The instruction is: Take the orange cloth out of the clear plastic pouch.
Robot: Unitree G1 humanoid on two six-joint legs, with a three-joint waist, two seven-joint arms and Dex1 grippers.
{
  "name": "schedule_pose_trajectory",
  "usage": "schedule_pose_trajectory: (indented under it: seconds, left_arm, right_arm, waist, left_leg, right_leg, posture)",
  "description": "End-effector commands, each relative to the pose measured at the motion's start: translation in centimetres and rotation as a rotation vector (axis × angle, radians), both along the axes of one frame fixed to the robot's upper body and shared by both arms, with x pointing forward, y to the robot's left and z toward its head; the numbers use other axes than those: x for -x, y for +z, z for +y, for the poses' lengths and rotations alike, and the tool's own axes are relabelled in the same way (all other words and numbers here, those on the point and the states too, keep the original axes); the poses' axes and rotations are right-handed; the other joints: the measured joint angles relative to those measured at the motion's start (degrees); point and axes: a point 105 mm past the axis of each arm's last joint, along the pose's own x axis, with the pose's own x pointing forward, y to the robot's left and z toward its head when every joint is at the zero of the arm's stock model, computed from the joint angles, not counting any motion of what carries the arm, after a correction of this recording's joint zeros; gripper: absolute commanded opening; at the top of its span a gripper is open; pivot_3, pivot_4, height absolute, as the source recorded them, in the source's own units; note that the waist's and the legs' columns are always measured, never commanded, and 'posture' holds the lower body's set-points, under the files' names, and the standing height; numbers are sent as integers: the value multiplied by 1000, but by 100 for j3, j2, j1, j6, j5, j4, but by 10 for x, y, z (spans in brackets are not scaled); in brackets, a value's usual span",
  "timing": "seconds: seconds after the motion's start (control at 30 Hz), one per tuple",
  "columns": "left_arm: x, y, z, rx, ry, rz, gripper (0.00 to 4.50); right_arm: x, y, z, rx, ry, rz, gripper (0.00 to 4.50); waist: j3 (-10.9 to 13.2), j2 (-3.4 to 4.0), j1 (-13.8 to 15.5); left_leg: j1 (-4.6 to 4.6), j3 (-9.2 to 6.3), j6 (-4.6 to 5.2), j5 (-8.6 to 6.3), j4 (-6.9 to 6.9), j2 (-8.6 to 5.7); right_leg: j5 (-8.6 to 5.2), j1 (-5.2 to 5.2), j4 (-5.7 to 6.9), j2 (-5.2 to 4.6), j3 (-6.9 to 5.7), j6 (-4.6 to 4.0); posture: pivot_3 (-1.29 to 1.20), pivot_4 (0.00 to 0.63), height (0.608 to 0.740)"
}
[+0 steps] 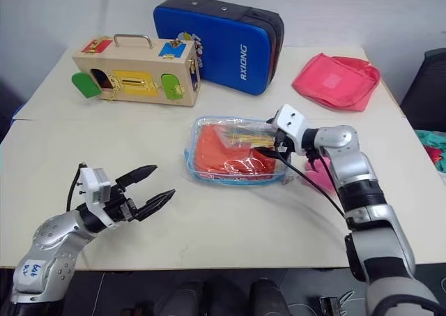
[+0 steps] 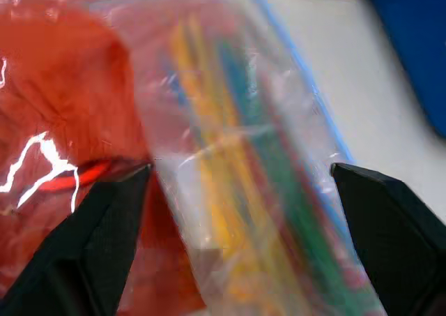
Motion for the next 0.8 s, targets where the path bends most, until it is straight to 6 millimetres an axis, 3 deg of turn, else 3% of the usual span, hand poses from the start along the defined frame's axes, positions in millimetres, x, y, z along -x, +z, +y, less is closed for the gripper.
schedule_pose_trajectory:
  seconds: [0.03, 0.2, 0.33, 0.4, 0.53, 0.67, 0.8]
  left_arm:
    - [-1, 4, -4, -5, -8, -32, 4500]
    - [-11, 4, -11, -5, -22, -40, 4500]
    - [-18, 2, -18, -2, -46, -46, 4500]
    - [-19, 1, -21, -3, -59, -46, 4500]
    - [-22, -1, -24, -5, -87, -48, 4500]
    - [-24, -1, -29, 2, -130, -55, 4500]
    - [-21, -1, -35, -40, -217, -76, 4500]
  right_arm:
    - [-4, 3, -7, 57, 15, -25, 3003]
    - [1, 39, -20, -83, 15, -99, 1428]
    - [33, 73, -54, -174, 38, -186, 106]
    - [53, 82, -70, -183, 38, -226, 31]
    - [96, 82, -138, -139, -154, -240, 31]
    - [123, 56, -231, 13, -545, -261, 31]
    - [145, 12, -281, 126, -742, -183, 31]
  waist:
    - [0, 0, -6]
    - [0, 0, -7]
    - [1, 1, 77]
    - [1, 0, 132]
    - [1, 0, 215]
    - [4, -4, 229]
    - [6, -7, 140]
  left_leg:
    - [-2, 2, 2, -1, 7, -1]
    - [-2, -1, 3, -2, 35, 0]
    - [-11, -6, 3, -2, 36, 0]
    - [-19, -7, 5, -6, 32, 0]
    - [-23, -11, 7, -8, 28, 1]
    - [-10, -1, 9, -9, 45, 0]
    - [18, 15, 12, -10, 37, 0]
  right_leg:
    - [0, 2, -1, -1, 0, 0]
    - [0, 6, 1, 0, -3, 0]
    - [0, 5, 12, 0, -10, 1]
    - [0, 3, 2, 1, -11, 1]
    - [0, 10, -21, 1, -21, 2]
    - [3, 21, -25, 1, -12, 6]
    - [3, 35, -24, 5, 6, 6]
  posture:
    - [0, 150, 740]
    - [0, 150, 740]
    - [0, 150, 740]
    - [0, 150, 740]
    - [0, 150, 740]
    - [0, 150, 740]
    - [0, 150, 740]
